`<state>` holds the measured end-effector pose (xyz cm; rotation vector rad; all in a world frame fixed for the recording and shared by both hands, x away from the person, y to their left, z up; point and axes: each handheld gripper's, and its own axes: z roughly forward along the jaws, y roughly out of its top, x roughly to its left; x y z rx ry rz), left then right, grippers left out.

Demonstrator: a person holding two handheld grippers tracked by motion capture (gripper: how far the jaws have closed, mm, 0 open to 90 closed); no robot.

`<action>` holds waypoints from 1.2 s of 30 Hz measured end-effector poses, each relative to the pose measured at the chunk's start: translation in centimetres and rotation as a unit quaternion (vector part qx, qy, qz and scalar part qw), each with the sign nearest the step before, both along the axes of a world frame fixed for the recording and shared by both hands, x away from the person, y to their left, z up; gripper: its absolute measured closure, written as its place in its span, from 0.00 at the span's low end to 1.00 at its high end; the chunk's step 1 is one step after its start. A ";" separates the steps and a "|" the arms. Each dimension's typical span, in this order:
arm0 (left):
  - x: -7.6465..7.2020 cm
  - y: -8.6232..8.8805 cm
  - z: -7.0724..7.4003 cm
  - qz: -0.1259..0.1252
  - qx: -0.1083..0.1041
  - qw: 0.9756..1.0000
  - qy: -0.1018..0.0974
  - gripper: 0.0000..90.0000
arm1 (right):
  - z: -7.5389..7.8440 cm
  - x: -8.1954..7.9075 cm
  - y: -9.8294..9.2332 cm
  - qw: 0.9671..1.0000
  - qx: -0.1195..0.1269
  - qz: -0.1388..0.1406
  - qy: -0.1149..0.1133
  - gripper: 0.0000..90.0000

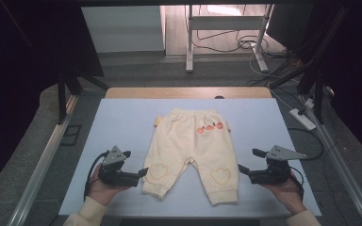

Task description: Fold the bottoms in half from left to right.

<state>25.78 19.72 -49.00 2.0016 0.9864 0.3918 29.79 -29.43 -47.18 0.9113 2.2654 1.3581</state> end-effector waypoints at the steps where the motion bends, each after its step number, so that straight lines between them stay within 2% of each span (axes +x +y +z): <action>1: 0.0 0.0 0.0 0.000 0.000 1.000 0.000 0.08 | -0.1 0.0 0.0 1.000 -0.001 0.000 0.001 0.15; 6: 0.1 -0.1 -0.1 -0.001 0.007 1.000 0.005 0.09 | -0.2 0.0 0.1 1.000 -0.009 -0.001 0.003 0.16; 11: 0.0 0.1 -0.1 0.000 0.003 1.000 0.003 0.09 | -0.4 0.0 0.2 1.000 -0.012 -0.004 0.005 0.16; 19: 0.2 0.1 0.0 -0.005 0.003 1.000 -0.002 0.09 | -0.4 -0.1 0.1 1.000 -0.009 -0.003 0.008 0.16; 27: 0.4 0.3 0.0 0.001 0.002 1.000 -0.001 0.10 | -0.5 0.0 0.2 1.000 -0.002 -0.009 0.011 0.16; 36: 0.4 0.5 0.0 0.007 0.000 1.000 0.001 0.10 | -0.6 0.1 1.0 1.000 -0.003 0.005 0.012 0.16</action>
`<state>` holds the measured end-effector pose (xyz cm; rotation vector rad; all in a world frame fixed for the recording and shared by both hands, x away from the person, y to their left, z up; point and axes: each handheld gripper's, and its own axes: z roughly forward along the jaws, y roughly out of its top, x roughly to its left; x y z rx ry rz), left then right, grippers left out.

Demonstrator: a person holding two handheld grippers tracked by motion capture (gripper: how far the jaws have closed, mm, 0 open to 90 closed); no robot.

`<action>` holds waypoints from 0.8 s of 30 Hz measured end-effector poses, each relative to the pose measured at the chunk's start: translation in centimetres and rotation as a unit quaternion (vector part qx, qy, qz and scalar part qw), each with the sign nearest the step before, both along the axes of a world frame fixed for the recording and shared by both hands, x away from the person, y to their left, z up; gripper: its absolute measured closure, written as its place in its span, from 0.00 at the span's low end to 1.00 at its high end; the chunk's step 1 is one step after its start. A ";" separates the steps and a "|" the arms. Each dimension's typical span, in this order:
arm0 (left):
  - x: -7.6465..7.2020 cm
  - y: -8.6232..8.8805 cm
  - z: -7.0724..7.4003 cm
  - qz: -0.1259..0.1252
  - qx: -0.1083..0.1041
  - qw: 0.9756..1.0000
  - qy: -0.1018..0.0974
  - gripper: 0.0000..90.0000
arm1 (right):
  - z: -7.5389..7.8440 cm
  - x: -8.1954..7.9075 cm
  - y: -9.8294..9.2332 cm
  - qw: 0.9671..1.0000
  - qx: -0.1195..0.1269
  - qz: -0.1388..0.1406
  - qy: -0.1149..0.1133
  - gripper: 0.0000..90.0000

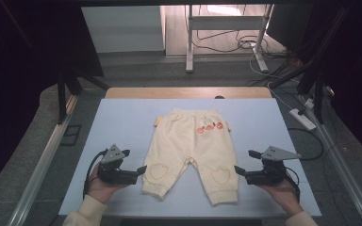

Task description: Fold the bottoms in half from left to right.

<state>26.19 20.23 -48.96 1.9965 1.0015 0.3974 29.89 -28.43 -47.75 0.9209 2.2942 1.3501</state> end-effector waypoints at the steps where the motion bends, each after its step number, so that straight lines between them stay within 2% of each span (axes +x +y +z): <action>1: 0.0 0.0 0.0 0.000 -0.002 1.000 0.000 0.10 | 0.0 0.0 0.2 1.000 -0.001 0.001 -0.001 0.17; 12: 0.1 -0.1 0.0 -0.003 -0.001 1.000 0.000 0.10 | 0.2 0.6 2.6 1.000 -0.004 0.019 0.000 0.17; 24: 0.3 -0.1 0.0 -0.004 -0.003 1.000 0.001 0.10 | 0.1 1.0 6.3 0.999 -0.002 0.052 0.007 0.18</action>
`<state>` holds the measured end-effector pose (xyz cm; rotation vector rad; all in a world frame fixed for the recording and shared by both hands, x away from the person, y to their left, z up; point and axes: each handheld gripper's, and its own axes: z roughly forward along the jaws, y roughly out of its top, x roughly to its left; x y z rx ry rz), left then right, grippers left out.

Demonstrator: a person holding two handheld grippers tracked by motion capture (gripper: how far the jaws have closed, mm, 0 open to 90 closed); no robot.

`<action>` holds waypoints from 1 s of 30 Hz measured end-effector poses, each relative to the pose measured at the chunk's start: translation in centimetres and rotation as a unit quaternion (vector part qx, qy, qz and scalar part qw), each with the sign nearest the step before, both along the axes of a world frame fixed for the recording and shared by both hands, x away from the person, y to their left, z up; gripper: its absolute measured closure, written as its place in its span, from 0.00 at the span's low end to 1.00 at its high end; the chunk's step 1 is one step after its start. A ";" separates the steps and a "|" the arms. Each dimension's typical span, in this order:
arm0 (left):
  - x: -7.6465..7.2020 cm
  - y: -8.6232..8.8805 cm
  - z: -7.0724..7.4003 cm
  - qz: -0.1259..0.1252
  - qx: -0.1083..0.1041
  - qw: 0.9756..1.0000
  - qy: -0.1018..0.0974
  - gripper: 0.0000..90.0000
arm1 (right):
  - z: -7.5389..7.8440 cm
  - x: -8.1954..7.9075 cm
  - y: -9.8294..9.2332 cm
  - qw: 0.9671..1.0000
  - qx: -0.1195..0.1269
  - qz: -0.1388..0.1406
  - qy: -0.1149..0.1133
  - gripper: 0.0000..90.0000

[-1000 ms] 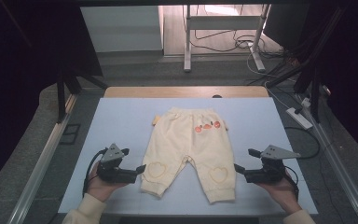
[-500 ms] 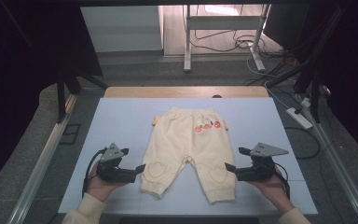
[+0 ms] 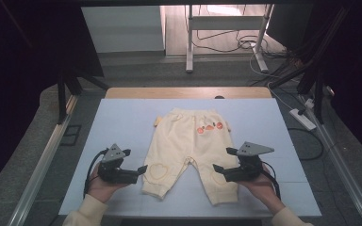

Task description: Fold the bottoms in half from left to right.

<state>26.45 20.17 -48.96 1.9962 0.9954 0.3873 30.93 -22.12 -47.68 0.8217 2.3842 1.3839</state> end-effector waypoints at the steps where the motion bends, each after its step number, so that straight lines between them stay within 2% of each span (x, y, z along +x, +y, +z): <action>1: 0.0 0.0 0.0 0.000 0.000 1.000 0.000 0.10 | 0.0 0.1 0.5 1.000 -0.002 0.004 0.000 0.18; 9: 0.0 0.1 0.1 0.000 -0.004 1.000 -0.001 0.10 | -0.4 0.0 3.0 0.999 -0.011 0.032 0.007 0.18; 19: 0.3 0.2 0.0 0.006 -0.004 1.000 0.003 0.10 | -0.7 0.0 5.2 0.998 -0.011 0.059 0.014 0.22; 25: 0.4 0.3 0.0 0.011 -0.005 1.000 0.004 0.10 | -0.8 -0.1 7.1 0.996 -0.016 0.081 0.017 0.24; 26: 0.4 0.3 0.0 0.011 -0.005 1.000 0.004 0.10 | -0.9 -0.2 7.9 0.996 -0.017 0.087 0.016 0.25; 30: 0.4 0.3 -0.1 0.009 -0.006 1.000 0.003 0.10 | -1.0 -0.2 8.7 0.995 -0.017 0.095 0.019 0.25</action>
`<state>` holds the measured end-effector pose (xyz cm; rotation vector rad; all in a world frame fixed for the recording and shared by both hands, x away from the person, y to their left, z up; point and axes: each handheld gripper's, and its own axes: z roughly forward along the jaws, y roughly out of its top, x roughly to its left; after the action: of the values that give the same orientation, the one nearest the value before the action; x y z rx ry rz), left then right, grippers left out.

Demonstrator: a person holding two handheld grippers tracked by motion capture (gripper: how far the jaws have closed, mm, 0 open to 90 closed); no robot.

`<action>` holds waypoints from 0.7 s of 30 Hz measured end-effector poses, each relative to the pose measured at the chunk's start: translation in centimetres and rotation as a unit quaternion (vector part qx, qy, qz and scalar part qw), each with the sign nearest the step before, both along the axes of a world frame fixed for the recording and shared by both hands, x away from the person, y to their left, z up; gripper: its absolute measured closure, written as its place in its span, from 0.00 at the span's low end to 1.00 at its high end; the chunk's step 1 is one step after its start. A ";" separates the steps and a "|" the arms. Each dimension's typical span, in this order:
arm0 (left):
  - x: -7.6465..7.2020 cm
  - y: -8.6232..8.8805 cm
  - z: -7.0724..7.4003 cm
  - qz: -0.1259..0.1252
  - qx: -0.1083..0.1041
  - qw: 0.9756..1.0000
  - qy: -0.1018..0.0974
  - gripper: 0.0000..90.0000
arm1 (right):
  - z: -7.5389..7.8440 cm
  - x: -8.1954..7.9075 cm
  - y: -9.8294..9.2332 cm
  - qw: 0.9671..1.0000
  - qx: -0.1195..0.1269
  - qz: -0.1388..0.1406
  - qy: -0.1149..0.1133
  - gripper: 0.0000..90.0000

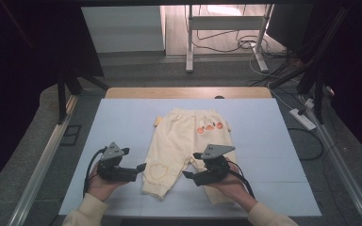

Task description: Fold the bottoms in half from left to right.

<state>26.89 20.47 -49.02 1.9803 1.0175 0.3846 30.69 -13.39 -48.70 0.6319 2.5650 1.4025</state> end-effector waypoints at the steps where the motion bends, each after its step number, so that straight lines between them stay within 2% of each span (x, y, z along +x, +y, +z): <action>1: 0.0 0.0 0.0 0.000 0.001 1.000 0.000 0.10 | 0.0 0.0 0.3 1.000 0.000 0.002 0.001 0.25; 11: 0.1 0.1 -0.1 0.003 0.004 1.000 0.002 0.10 | -0.3 -0.5 2.6 1.000 -0.004 0.022 0.011 0.26; 21: 0.1 0.1 0.0 0.004 0.003 1.000 0.003 0.10 | -1.1 -1.6 6.0 0.998 -0.022 0.063 0.016 0.27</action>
<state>27.02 20.59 -49.07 1.9844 1.0301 0.3869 29.13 -7.35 -49.78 0.4977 2.6949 1.3796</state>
